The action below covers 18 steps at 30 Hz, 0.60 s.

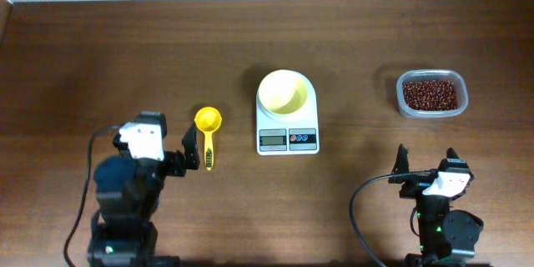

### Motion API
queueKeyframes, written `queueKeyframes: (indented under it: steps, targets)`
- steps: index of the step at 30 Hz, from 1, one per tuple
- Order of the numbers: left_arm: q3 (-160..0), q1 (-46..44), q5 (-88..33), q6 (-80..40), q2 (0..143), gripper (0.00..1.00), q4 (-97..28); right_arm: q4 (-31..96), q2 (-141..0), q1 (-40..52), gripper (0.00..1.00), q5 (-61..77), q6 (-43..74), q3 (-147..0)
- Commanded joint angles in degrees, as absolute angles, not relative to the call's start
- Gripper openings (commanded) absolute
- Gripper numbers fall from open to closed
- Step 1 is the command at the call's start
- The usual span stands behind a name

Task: Scoop item into bowl and weigh 50g on scale
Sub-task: 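Move the left gripper over the yellow scoop's bowl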

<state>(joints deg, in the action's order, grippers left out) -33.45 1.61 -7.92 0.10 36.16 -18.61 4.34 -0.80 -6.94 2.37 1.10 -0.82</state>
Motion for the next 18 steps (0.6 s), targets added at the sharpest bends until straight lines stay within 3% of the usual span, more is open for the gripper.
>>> queueKeyframes:
  steps: [1,10,18]
  targets:
    - [-42.48,1.39,-7.68,0.91,44.16,0.99,-23.88,4.47,-0.21,-6.39,0.99,1.85,1.37,-0.32]
    - [-68.05,1.39,-7.64,0.91,67.05,0.99,-43.05,4.47,-0.19,-6.39,0.99,1.85,1.37,-0.32]
    - [-93.97,1.39,-7.66,1.87,91.0,0.99,-67.55,4.47,-0.19,-6.39,0.99,1.85,1.37,-0.32]
